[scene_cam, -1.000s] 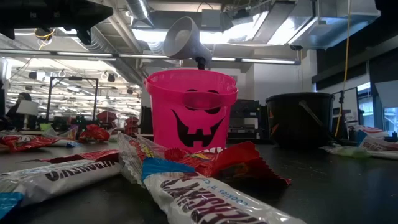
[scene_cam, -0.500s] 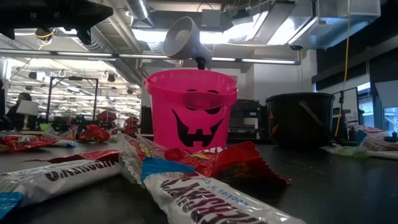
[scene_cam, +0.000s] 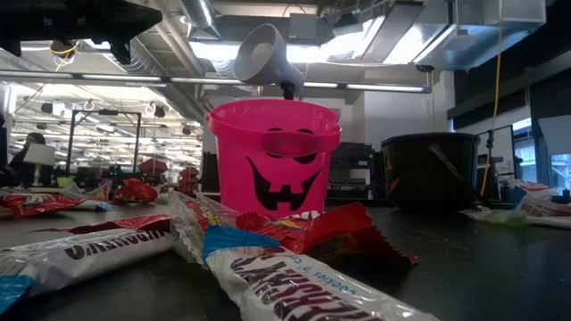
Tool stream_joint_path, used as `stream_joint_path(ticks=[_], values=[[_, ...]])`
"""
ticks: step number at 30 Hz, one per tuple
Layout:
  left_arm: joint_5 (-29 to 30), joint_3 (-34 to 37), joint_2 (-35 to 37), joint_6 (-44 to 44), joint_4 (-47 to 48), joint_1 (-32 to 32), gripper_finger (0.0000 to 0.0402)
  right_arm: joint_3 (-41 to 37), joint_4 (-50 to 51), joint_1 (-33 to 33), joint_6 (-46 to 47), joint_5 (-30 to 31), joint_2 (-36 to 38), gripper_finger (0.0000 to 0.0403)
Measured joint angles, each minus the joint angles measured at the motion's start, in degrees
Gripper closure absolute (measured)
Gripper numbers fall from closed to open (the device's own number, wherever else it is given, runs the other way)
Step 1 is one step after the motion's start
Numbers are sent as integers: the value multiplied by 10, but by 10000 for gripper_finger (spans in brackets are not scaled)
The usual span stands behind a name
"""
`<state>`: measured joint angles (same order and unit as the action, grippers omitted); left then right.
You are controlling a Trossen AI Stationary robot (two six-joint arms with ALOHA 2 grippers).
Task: Sort candy
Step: Put the white chocolate bar into the black bucket
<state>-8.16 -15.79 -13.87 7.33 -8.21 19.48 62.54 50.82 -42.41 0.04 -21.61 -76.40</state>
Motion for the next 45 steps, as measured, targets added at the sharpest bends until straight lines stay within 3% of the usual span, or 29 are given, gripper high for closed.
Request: stream_joint_path(ticks=[5,10,16,28,36,45], values=[[0,0,0,0,0,0,400,0,9,0,0,3,0,142],[0,0,0,0,0,0,400,0,16,0,-3,17,0,135],[0,0,0,0,0,0,400,0,16,0,-3,16,0,193],[0,0,0,0,0,0,400,13,-15,0,-5,16,0,391],[0,0,0,0,0,0,400,75,12,0,21,28,1,393],[0,0,0,0,0,0,400,104,38,1,25,111,1,399]])
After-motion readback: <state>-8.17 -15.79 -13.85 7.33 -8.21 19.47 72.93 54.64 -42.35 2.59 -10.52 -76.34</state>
